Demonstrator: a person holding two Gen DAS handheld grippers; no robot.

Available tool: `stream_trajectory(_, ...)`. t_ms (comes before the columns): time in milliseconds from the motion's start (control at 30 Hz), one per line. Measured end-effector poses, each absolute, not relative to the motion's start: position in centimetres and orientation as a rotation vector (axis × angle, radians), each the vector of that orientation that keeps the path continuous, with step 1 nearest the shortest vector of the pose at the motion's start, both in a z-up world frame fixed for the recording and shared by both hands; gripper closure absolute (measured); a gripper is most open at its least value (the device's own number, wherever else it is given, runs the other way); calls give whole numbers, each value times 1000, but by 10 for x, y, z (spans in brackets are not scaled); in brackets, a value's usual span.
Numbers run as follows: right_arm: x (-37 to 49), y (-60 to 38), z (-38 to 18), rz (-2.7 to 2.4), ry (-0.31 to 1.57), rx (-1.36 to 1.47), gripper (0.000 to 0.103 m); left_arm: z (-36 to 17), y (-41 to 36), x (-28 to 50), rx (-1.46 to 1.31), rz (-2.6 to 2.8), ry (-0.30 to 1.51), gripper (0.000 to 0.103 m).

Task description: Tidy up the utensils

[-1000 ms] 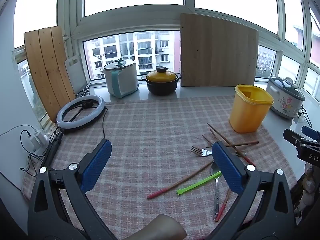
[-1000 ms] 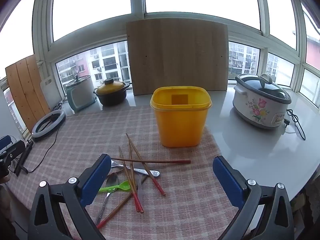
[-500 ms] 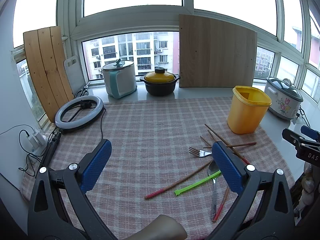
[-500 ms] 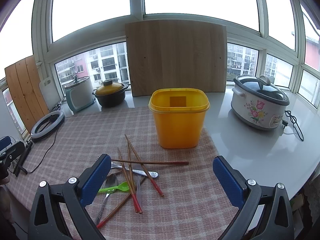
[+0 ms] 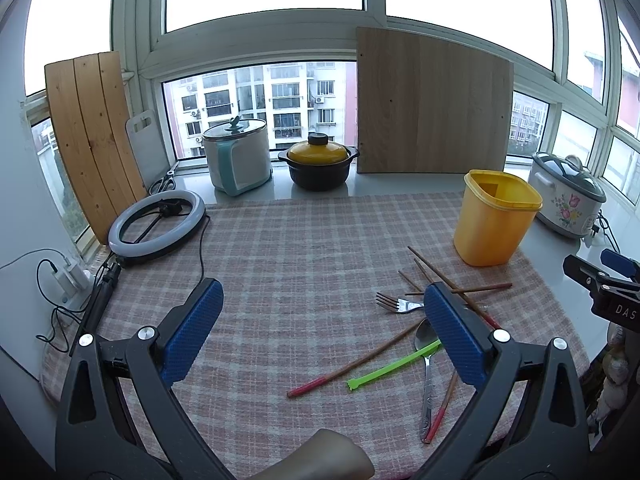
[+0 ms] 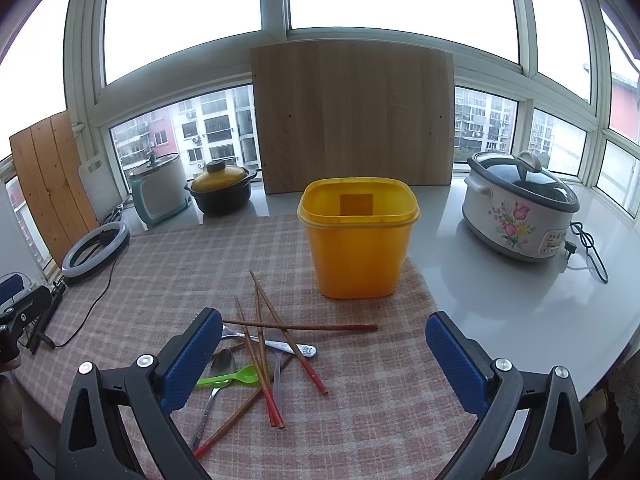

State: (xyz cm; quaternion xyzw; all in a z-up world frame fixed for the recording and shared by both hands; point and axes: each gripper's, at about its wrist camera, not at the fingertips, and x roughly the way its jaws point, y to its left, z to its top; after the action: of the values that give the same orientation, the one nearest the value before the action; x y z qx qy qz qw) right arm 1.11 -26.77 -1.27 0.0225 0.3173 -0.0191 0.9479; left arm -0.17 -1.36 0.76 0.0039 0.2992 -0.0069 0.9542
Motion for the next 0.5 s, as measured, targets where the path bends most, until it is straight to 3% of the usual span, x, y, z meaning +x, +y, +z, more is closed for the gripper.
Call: stream_trajectory(500, 17, -265, -18, -17, 647, 36, 0, 5, -16, -3, 8, -11, 613, 1)
